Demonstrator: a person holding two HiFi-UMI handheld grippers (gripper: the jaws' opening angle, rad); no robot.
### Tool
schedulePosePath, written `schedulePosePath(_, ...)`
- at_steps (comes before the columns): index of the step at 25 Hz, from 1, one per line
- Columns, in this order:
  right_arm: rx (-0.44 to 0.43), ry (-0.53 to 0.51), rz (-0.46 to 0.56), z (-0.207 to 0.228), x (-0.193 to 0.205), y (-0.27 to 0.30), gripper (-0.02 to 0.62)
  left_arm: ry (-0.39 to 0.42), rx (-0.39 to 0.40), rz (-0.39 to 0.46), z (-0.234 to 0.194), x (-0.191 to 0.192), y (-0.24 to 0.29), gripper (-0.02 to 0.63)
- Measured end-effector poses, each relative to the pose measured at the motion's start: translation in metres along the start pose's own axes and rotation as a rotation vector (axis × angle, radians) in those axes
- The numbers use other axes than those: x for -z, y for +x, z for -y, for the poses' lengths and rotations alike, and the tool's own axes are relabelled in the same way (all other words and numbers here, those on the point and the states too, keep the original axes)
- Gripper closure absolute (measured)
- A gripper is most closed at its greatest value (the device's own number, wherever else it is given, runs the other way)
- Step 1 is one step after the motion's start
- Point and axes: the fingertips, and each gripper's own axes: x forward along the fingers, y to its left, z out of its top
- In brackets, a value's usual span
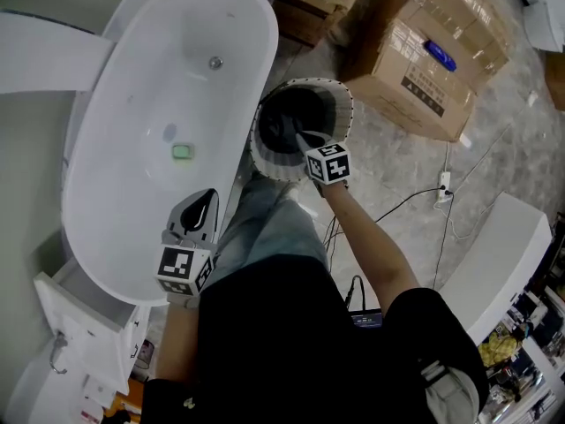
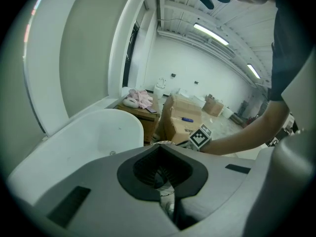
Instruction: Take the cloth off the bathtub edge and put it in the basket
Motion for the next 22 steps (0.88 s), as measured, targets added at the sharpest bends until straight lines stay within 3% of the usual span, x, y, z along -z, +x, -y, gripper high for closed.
schedulePosePath(13,-0.027,0.035,0.223,-0.052,-0.061,-0.149,0.600,0.054,0.050,0.102,0.042,-0.059,-0.016,0.592)
schedulePosePath(22,0.010,-0.021,0.415,-0.072,-0.114,-0.260,0.600,0.092,0.119,0.173,0.077,-0.103,-0.026,0.592)
